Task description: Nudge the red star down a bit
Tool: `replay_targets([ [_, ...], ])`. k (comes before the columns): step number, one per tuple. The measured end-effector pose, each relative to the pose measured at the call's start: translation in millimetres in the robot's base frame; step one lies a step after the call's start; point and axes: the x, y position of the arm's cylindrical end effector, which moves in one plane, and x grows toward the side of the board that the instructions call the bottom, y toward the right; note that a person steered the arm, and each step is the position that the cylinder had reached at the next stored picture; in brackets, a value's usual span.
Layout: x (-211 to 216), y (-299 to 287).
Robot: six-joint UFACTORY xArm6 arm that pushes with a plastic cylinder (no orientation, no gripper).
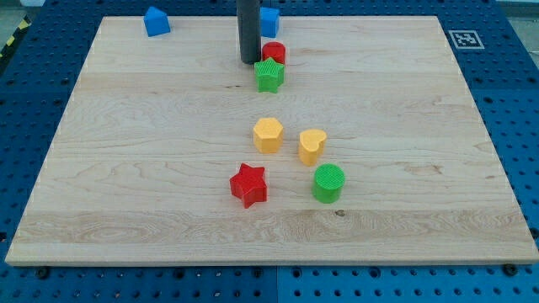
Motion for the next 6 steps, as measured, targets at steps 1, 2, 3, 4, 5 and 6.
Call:
replay_targets([
  [1, 3, -5],
  [2, 31, -10],
  [3, 89, -10],
  [4, 154, -10],
  [5, 203, -3],
  [6, 222, 42],
])
